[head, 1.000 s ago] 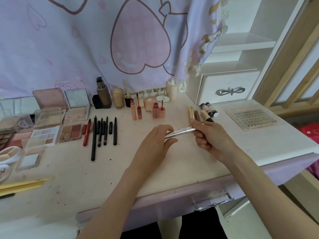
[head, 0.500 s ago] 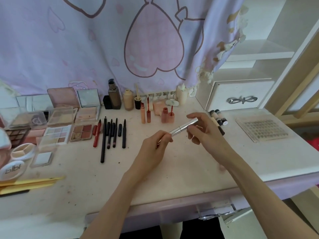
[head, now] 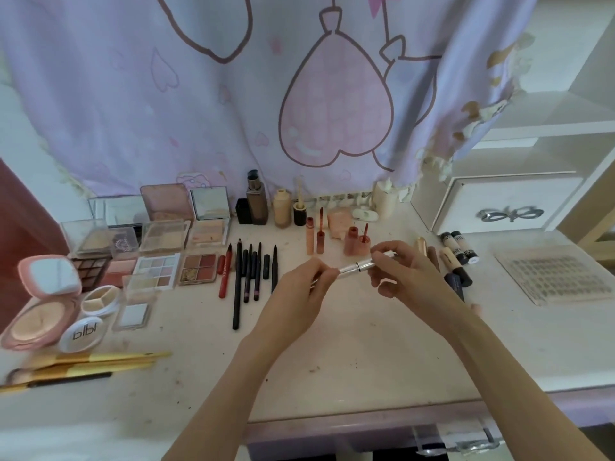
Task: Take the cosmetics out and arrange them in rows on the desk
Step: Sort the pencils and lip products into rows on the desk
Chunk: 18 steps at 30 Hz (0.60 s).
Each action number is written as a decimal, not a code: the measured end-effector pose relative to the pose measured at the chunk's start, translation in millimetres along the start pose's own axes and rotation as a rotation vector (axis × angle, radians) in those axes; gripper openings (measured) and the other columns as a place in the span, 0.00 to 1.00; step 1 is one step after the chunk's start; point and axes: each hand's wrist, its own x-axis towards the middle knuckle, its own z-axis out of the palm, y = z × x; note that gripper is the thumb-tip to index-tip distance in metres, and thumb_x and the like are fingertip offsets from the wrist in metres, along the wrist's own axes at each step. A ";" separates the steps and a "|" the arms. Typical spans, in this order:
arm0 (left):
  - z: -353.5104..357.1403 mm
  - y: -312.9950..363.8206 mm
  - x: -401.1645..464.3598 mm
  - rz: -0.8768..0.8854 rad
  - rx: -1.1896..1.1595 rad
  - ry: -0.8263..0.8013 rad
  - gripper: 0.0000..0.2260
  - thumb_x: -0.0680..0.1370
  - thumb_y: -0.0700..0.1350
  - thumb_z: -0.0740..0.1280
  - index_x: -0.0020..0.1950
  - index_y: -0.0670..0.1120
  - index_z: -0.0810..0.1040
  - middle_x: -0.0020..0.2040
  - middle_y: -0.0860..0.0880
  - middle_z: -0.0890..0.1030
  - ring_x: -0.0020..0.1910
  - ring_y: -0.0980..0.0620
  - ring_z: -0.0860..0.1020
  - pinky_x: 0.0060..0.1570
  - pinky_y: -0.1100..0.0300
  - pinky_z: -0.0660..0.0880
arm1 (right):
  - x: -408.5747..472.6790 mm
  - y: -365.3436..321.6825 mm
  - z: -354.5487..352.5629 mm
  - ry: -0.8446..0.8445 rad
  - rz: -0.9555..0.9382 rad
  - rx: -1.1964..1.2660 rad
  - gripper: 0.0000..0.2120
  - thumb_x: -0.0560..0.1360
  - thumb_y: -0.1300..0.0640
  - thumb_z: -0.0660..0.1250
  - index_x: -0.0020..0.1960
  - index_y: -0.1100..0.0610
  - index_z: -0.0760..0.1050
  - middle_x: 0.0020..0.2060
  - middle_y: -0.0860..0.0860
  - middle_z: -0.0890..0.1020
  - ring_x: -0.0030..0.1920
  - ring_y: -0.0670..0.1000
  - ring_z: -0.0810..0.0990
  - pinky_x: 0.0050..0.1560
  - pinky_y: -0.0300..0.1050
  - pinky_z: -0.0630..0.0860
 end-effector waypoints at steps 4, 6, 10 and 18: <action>-3.3 3.5 -1.9 0.000 0.020 -0.080 0.06 0.78 0.52 0.62 0.52 0.54 0.66 0.34 0.55 0.72 0.30 0.59 0.70 0.30 0.66 0.65 | 2.2 -0.5 11.6 0.035 -0.015 -0.203 0.07 0.78 0.58 0.63 0.42 0.59 0.74 0.26 0.51 0.69 0.25 0.46 0.65 0.27 0.36 0.63; -5.2 2.3 -4.8 0.007 0.026 -0.072 0.09 0.77 0.52 0.63 0.51 0.53 0.64 0.35 0.55 0.73 0.30 0.59 0.71 0.30 0.66 0.67 | 1.5 -2.0 10.7 0.024 -0.039 -0.191 0.03 0.77 0.60 0.64 0.46 0.59 0.74 0.27 0.51 0.70 0.28 0.48 0.67 0.31 0.39 0.65; -9.5 0.2 -6.4 0.003 0.072 -0.052 0.06 0.80 0.50 0.56 0.47 0.50 0.69 0.31 0.54 0.70 0.27 0.57 0.65 0.28 0.64 0.62 | -3.6 -6.5 6.7 -0.072 -0.030 -0.082 0.07 0.75 0.67 0.65 0.53 0.64 0.75 0.33 0.53 0.77 0.33 0.50 0.74 0.36 0.42 0.70; -5.6 1.9 -15.5 0.025 0.076 -0.106 0.08 0.78 0.52 0.62 0.51 0.52 0.63 0.34 0.52 0.72 0.28 0.56 0.68 0.30 0.60 0.67 | -8.3 -5.8 11.4 -0.042 0.022 -0.119 0.05 0.77 0.60 0.64 0.44 0.61 0.74 0.25 0.49 0.65 0.24 0.45 0.62 0.25 0.36 0.61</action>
